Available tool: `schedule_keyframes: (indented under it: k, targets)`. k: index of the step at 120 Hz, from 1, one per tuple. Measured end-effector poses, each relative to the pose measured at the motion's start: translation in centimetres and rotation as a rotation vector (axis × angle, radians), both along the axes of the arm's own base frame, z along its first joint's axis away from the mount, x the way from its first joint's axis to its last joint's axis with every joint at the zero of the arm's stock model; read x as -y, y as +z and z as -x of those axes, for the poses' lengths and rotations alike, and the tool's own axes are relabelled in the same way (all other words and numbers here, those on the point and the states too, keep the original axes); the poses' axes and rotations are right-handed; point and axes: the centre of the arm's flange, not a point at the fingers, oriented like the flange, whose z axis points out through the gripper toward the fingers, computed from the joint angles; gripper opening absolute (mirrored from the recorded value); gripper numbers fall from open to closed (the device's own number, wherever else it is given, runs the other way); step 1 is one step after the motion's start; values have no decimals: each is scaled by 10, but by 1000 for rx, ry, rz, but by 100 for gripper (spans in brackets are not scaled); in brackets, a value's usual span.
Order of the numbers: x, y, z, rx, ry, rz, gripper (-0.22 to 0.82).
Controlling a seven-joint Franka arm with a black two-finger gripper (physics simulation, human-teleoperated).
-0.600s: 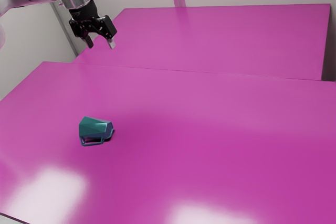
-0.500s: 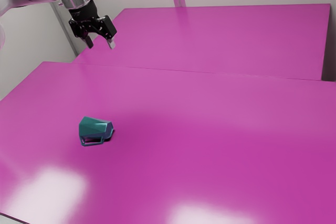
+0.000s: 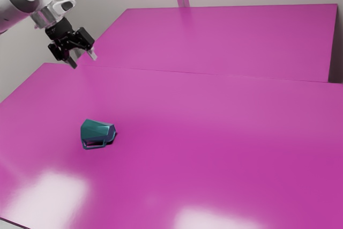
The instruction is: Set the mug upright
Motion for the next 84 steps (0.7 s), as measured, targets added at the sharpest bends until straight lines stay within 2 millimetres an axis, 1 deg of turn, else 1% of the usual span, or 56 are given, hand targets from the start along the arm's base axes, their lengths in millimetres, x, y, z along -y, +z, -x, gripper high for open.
schedule_keyframes:
  k: [9, 27, 39, 58, 69, 76, 84]
  targets:
    - [-15, -17, 3, -5, 19, 83, 60]
    - [-66, -60, 9, -9, 71, 205, 60]
    - [-93, -94, 10, -14, 83, 261, 60]
    - [-111, -138, 24, -20, 80, 324, 60]
    - [-125, -167, 26, -15, 86, 350, 60]
    - [-134, -180, 27, -6, 87, 361, 60]
    - [-136, -197, 34, -5, 88, 375, 60]
